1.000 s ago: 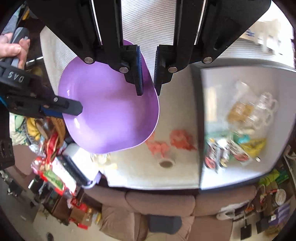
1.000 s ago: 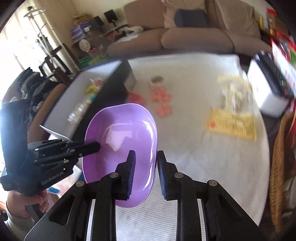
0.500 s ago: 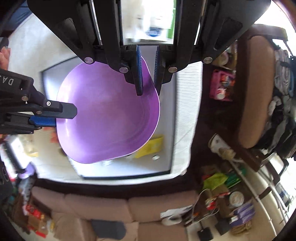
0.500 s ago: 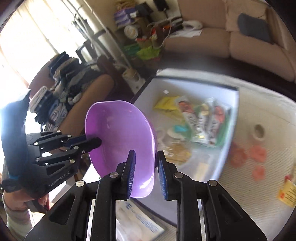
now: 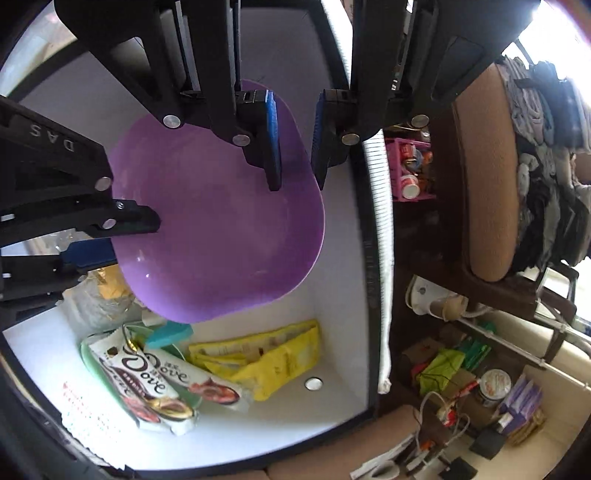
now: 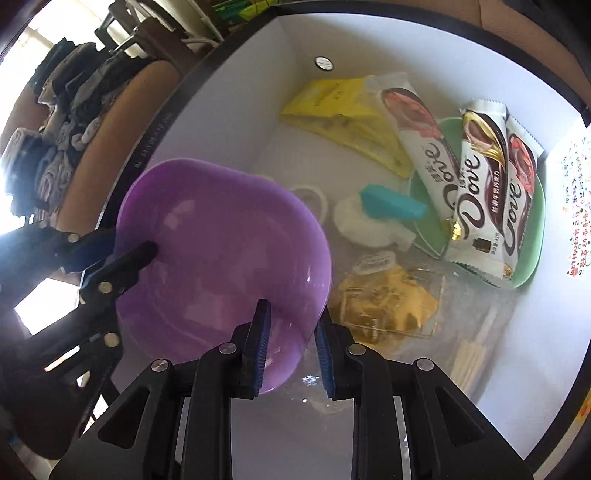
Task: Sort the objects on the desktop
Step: 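Lower the purple bowl into the box and open the right tool, then move the right tool to a pink flower piece and grasp its stem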
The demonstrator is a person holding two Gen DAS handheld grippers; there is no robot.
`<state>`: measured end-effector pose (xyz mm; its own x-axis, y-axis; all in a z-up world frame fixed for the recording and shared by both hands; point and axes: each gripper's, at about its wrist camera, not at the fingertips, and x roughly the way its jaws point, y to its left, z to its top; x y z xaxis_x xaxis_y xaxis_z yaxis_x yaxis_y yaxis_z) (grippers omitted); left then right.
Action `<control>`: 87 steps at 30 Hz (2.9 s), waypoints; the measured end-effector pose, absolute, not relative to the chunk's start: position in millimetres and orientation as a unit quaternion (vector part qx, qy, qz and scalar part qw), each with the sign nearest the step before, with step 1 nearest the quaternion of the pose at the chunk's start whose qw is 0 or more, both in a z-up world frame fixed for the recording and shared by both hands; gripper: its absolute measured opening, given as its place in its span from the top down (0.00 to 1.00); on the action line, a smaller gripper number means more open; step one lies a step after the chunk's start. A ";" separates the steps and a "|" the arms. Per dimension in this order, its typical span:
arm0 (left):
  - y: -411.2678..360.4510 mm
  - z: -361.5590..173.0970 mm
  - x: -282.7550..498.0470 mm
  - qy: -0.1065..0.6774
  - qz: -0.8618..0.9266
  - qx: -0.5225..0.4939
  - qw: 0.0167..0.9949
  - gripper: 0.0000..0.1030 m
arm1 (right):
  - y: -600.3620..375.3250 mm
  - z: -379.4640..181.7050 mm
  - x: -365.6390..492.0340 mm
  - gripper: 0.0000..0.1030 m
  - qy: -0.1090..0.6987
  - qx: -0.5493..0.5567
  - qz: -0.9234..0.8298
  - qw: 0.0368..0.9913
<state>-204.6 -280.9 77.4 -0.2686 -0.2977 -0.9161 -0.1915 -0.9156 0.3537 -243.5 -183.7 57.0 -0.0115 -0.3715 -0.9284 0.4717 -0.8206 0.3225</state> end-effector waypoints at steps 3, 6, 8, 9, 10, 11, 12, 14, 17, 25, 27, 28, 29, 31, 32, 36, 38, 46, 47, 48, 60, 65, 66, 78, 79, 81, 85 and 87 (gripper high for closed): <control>-278.3 64.2 -212.0 -0.203 -0.763 0.613 0.040 0.81 | -181.2 47.4 -248.6 0.77 0.034 0.654 -0.696 0.293; -275.2 64.3 -214.7 -0.196 -0.763 0.614 0.047 0.76 | -185.5 48.9 -249.4 0.75 0.042 0.654 -0.696 0.293; -275.8 73.5 -213.2 -0.173 -0.769 0.614 0.037 0.58 | -188.2 50.9 -248.2 0.75 0.049 0.655 -0.696 0.290; -276.8 82.5 -210.8 -0.163 -0.776 0.609 0.033 0.56 | -188.4 54.5 -247.4 0.74 0.049 0.653 -0.699 0.289; -279.3 91.7 -208.4 -0.151 -0.783 0.603 0.031 0.58 | -187.6 57.3 -246.4 0.72 0.047 0.649 -0.702 0.289; -282.0 101.1 -205.5 -0.145 -0.789 0.596 0.033 0.55 | -186.6 61.1 -245.7 0.66 0.046 0.645 -0.706 0.288; -284.7 110.1 -202.5 -0.138 -0.797 0.588 0.035 0.54 | -184.4 67.6 -244.3 0.56 0.048 0.638 -0.714 0.285; -290.8 122.0 -198.2 -0.120 -0.804 0.581 0.031 0.51 | -180.7 78.1 -240.3 0.47 0.058 0.627 -0.722 0.288; -295.3 140.3 -190.5 -0.113 -0.816 0.566 0.041 0.52 | -171.6 97.8 -229.8 0.47 0.069 0.608 -0.733 0.296; -287.3 188.3 -150.5 -0.012 -0.865 0.501 0.007 0.41 | -116.7 179.4 -201.0 0.34 0.064 0.518 -0.792 0.317; -273.7 202.9 -134.6 0.010 -0.882 0.471 -0.007 0.35 | -93.8 193.3 -193.7 0.28 0.061 0.499 -0.808 0.306; -265.7 209.0 -127.6 0.017 -0.888 0.460 -0.013 0.34 | -76.7 199.8 -190.7 0.27 0.055 0.490 -0.816 0.302; -257.5 215.5 -121.6 0.022 -0.892 0.450 -0.019 0.34 | -58.4 205.1 -187.9 0.26 0.048 0.483 -0.822 0.297; -237.8 228.3 -108.7 0.042 -0.900 0.432 -0.044 0.31 | -29.5 210.4 -181.7 0.23 0.034 0.478 -0.831 0.282; -227.0 233.4 -103.1 0.051 -0.900 0.427 -0.062 0.30 | -11.0 211.5 -178.8 0.22 0.024 0.477 -0.834 0.275; -176.3 246.5 -85.1 0.055 -0.895 0.428 -0.115 0.29 | 47.7 207.4 -164.1 0.22 0.000 0.479 -0.837 0.265; -148.6 247.1 -72.9 0.069 -0.892 0.425 -0.138 0.25 | 70.6 204.3 -154.7 0.21 -0.002 0.476 -0.841 0.257; -66.2 189.8 -42.1 0.122 -0.894 0.398 -0.167 0.24 | 128.4 158.0 -136.1 0.21 -0.017 0.471 -0.853 0.226; -60.7 178.5 -39.7 0.129 -0.897 0.384 -0.175 0.24 | 133.0 151.1 -137.7 0.21 -0.014 0.470 -0.855 0.221; -57.6 167.1 -38.9 0.134 -0.901 0.371 -0.181 0.24 | 137.2 146.2 -137.9 0.21 -0.010 0.467 -0.857 0.218; -44.0 73.4 -71.8 0.132 -0.882 0.424 -0.156 0.24 | 137.2 75.5 -177.0 0.28 0.032 0.431 -0.878 0.205; -41.9 59.9 -79.9 0.149 -0.865 0.455 -0.151 0.24 | 126.9 52.1 -205.1 0.43 0.035 0.431 -0.880 0.196; -40.9 59.7 -79.4 0.147 -0.864 0.456 -0.151 0.24 | 124.2 48.4 -211.8 0.43 0.035 0.432 -0.879 0.196; -46.1 56.2 -85.0 0.156 -0.860 0.463 -0.147 0.24 | 107.0 29.7 -249.0 0.94 0.027 0.454 -0.862 0.224; -47.0 56.2 -85.3 0.158 -0.860 0.463 -0.147 0.24 | 110.3 34.0 -246.6 0.94 0.013 0.453 -0.861 0.231; -48.6 55.6 -86.0 0.165 -0.858 0.463 -0.149 0.24 | 117.0 45.1 -240.1 0.94 -0.009 0.448 -0.860 0.244; -44.1 58.1 -84.3 0.152 -0.865 0.453 -0.156 0.24 | 131.9 69.0 -224.9 0.94 -0.020 0.437 -0.864 0.248; -41.2 59.0 -82.5 0.145 -0.867 0.450 -0.158 0.24 | 134.1 73.9 -221.6 0.94 -0.013 0.440 -0.864 0.244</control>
<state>-82.5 -41.2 59.0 -0.5462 0.4037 -0.7339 -0.1427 -0.9082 -0.3934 -221.6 134.1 73.9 -0.4937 -0.4329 -0.7542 0.4102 -0.8807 0.2370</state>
